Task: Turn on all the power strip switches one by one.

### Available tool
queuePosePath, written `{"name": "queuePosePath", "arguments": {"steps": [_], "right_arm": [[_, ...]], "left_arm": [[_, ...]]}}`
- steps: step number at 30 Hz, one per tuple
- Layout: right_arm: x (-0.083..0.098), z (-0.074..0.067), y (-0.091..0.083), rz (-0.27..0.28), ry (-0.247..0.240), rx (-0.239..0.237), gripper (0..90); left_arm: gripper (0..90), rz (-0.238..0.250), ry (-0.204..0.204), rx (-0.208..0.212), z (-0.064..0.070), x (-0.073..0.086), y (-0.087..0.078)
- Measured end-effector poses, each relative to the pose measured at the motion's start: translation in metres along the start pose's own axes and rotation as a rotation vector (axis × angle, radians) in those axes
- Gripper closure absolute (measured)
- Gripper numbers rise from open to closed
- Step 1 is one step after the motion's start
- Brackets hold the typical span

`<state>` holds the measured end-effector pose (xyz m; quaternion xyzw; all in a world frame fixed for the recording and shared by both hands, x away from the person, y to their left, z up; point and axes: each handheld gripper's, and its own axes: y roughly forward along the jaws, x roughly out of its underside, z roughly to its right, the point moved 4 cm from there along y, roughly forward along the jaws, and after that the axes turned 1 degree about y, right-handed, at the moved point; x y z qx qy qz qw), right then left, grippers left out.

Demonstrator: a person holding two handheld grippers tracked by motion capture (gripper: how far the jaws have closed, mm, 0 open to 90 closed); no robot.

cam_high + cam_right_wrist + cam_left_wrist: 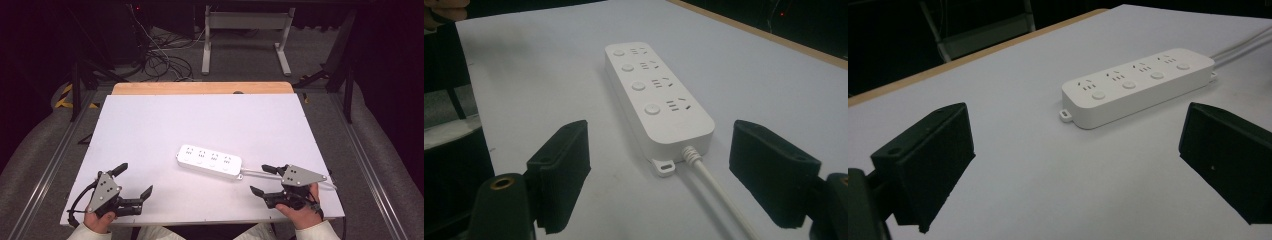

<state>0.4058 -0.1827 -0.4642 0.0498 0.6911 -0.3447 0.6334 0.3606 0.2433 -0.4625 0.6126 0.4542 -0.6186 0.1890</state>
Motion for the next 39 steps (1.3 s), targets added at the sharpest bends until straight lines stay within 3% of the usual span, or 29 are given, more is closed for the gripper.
{"name": "queuePosePath", "arguments": {"steps": [17,19,21,22,24,28,39], "right_arm": [[-0.003,-0.002,-0.003,-0.019,-0.040,-0.014,43.5],[-0.005,-0.003,-0.004,-0.018,-0.032,-0.022,48.3],[-0.008,-0.003,-0.006,-0.027,-0.029,-0.028,59.7],[-0.008,-0.003,-0.006,-0.027,-0.029,-0.028,59.7],[-0.010,-0.003,-0.006,-0.059,-0.016,-0.052,73.1],[-0.015,-0.002,-0.003,-0.112,0.000,-0.055,89.5],[-0.040,0.001,0.005,-0.130,-0.011,-0.052,90.0]], "left_arm": [[1.5,-0.003,0.037,-0.015,0.004,-0.002,-0.003],[1.4,0.002,0.028,-0.015,0.005,-0.002,-0.003],[1.4,0.002,0.026,-0.014,0.004,-0.002,-0.003],[1.4,0.002,0.026,-0.014,0.004,-0.002,-0.003],[1.4,0.000,0.024,-0.013,0.004,-0.002,-0.003],[1.3,-0.006,0.032,-0.014,0.004,-0.002,-0.003],[1.3,-0.001,0.019,-0.016,0.004,-0.002,-0.003]]}}
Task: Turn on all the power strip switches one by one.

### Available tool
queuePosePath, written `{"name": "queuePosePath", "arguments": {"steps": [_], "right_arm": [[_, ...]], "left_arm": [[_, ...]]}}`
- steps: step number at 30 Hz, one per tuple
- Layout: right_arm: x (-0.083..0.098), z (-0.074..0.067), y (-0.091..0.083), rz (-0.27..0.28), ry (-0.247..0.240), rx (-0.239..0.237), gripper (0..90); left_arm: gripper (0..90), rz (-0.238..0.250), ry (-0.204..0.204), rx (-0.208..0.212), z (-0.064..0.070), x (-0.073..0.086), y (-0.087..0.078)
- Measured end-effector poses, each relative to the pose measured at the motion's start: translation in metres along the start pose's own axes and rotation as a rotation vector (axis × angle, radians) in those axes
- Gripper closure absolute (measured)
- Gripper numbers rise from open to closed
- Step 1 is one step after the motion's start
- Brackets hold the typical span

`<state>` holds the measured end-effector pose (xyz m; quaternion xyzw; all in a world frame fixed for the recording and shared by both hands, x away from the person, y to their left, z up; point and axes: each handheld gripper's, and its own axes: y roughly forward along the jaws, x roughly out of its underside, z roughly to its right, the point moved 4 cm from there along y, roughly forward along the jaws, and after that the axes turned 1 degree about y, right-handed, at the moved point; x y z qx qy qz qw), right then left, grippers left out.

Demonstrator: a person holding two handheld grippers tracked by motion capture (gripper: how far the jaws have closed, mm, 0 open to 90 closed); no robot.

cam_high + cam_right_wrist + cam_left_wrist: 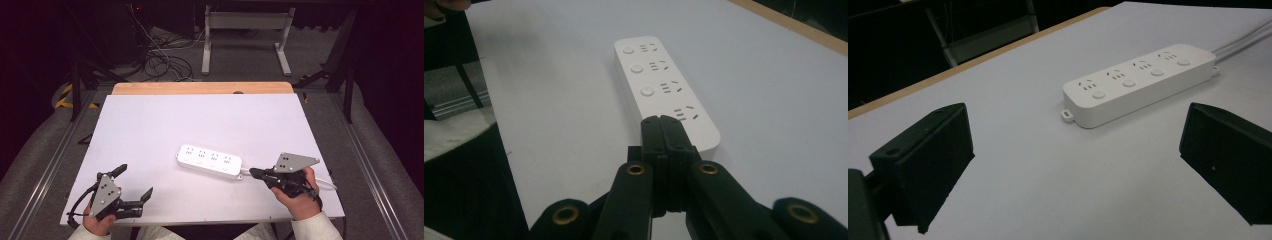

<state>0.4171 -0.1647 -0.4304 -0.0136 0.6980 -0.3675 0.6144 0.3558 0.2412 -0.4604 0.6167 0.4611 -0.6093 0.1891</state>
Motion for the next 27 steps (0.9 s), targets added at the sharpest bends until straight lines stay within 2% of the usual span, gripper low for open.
{"name": "queuePosePath", "arguments": {"steps": [2,6,15,18,22,27], "right_arm": [[-0.006,0.000,0.005,-0.010,0.009,-0.027,90.0],[-0.013,0.000,0.015,-0.046,0.002,-0.045,90.0],[-0.032,0.006,0.035,-0.105,-0.001,-0.069,90.0],[-0.037,0.006,0.042,-0.126,-0.002,-0.080,90.0],[-0.043,0.005,0.051,-0.148,-0.009,-0.093,90.0],[-0.050,0.005,0.062,-0.178,-0.022,-0.117,90.0]], "left_arm": [[1.3,0.000,-0.001,0.001,0.000,0.000,0.000],[1.3,-0.001,0.009,-0.003,0.000,0.000,0.000],[1.3,-0.006,0.008,0.002,0.000,-0.001,0.000],[1.3,-0.005,-0.005,0.004,0.000,0.000,0.000],[1.3,-0.010,0.011,0.000,-0.001,0.000,0.000],[1.3,-0.010,0.007,0.001,-0.001,0.000,0.000]]}}
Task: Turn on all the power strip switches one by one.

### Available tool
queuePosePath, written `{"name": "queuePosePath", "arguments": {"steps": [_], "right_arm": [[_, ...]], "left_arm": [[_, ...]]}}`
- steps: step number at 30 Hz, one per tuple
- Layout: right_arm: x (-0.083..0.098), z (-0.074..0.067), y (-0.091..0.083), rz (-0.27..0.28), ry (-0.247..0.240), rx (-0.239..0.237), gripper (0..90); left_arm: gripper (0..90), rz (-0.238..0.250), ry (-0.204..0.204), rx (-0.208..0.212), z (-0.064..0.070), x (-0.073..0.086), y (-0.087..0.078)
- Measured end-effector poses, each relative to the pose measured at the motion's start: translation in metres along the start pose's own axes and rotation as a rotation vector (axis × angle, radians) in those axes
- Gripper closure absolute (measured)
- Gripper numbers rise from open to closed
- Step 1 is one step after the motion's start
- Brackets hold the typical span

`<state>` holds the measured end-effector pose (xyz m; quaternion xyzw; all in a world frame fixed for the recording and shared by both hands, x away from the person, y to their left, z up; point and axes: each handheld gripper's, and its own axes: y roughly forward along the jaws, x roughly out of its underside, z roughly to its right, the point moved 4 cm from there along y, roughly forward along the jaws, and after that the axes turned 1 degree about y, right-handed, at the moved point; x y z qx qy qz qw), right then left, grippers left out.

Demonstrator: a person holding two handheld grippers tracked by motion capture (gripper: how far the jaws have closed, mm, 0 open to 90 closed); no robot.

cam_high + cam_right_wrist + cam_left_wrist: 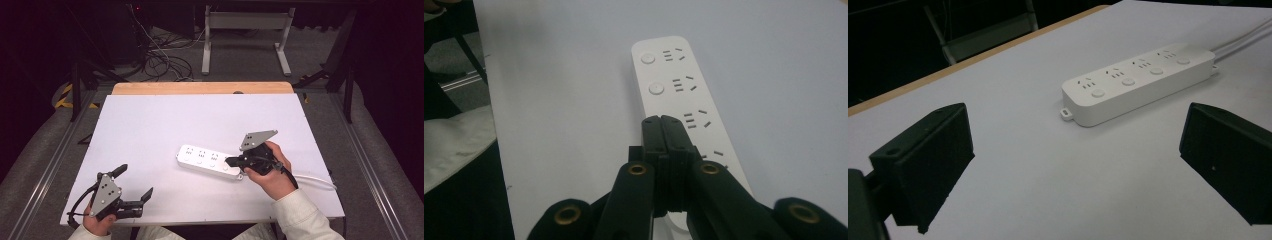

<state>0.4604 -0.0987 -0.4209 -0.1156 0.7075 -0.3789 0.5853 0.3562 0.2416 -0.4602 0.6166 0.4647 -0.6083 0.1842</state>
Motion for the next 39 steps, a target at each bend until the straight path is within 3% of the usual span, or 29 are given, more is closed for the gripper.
{"name": "queuePosePath", "arguments": {"steps": [3,9,15,20,26,39], "right_arm": [[-0.004,0.000,0.005,-0.031,0.019,-0.024,90.0],[-0.012,0.003,0.018,-0.080,0.009,-0.031,90.0],[-0.012,0.005,0.027,-0.098,0.019,-0.040,90.0],[-0.010,0.009,0.036,-0.153,0.017,-0.039,90.0],[-0.005,0.014,0.049,-0.229,0.011,-0.012,90.0],[0.003,0.020,0.060,-0.330,0.001,0.024,90.0]], "left_arm": [[1.3,0.001,-0.002,0.000,0.000,0.000,0.000],[1.3,0.003,-0.011,0.001,0.000,0.000,0.000],[1.3,0.002,-0.005,-0.003,0.000,0.000,0.000],[1.3,0.003,-0.007,-0.004,-0.001,0.000,0.000],[1.3,0.001,-0.017,-0.004,-0.002,0.001,0.000],[1.3,-0.001,-0.012,-0.002,-0.001,0.001,0.000]]}}
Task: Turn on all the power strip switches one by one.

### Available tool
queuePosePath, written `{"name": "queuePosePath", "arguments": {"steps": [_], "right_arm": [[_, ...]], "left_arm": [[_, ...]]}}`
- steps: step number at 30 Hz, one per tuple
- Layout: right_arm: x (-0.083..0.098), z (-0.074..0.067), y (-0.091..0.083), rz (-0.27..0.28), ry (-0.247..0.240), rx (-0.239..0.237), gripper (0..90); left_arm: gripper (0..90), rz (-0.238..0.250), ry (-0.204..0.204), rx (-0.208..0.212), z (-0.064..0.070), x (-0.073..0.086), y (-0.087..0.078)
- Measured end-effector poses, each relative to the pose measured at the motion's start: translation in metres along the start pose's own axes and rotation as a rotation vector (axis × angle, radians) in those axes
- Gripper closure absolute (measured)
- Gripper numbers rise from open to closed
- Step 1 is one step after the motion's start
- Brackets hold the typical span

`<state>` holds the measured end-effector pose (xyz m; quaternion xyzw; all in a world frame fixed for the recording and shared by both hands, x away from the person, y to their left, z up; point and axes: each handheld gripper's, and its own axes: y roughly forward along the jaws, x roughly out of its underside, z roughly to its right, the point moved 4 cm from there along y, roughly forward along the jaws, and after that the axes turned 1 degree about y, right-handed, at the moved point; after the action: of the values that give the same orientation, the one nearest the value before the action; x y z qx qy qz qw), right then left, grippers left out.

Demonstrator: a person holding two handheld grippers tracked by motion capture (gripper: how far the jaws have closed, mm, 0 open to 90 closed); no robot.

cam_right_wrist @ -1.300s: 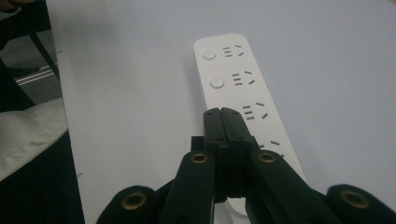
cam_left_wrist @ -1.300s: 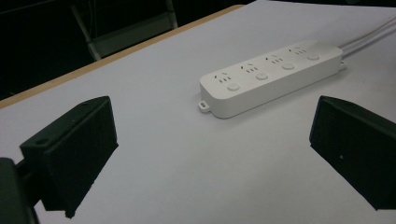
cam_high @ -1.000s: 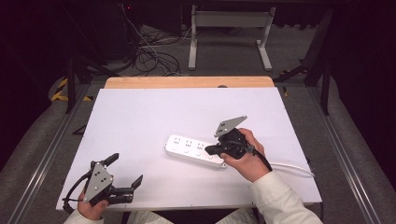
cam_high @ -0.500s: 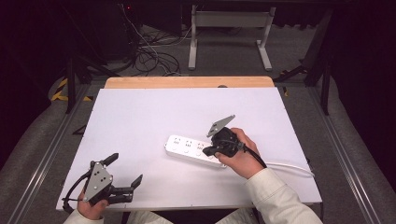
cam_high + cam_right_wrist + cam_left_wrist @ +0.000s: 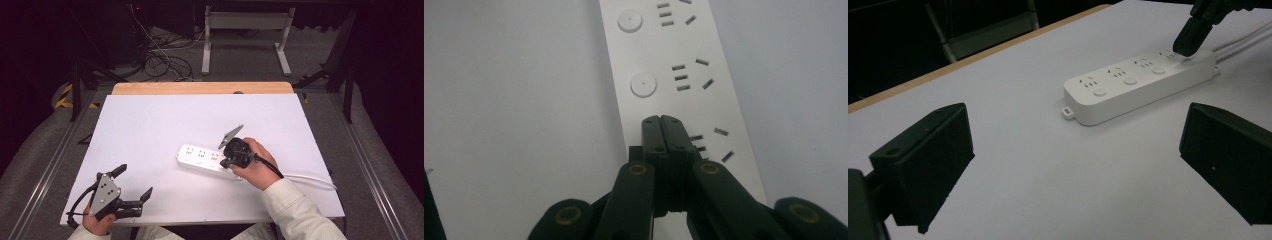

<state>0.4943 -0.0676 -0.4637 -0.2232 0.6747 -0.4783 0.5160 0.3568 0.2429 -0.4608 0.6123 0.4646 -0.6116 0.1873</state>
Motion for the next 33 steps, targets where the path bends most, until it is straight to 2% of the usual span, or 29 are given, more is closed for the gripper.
{"name": "queuePosePath", "arguments": {"steps": [6,24,28,33], "right_arm": [[0.0018,0.0005,0.0027,-0.019,0.000,0.003,90.0],[0.0058,-0.0013,0.0037,-0.008,0.011,0.006,90.0],[0.0058,-0.0004,0.0045,-0.008,0.022,-0.005,90.0],[0.0054,-0.0024,0.0050,-0.018,0.017,0.013,90.0]], "left_arm": [[1.3,-0.002,-0.002,0.001,0.0001,0.0003,-0.0001],[1.3,-0.002,-0.003,0.009,0.0012,0.0002,-0.0003],[1.3,0.000,-0.011,0.010,0.0019,0.0003,-0.0005],[1.3,-0.002,-0.005,0.009,0.0014,0.0002,-0.0004]]}}
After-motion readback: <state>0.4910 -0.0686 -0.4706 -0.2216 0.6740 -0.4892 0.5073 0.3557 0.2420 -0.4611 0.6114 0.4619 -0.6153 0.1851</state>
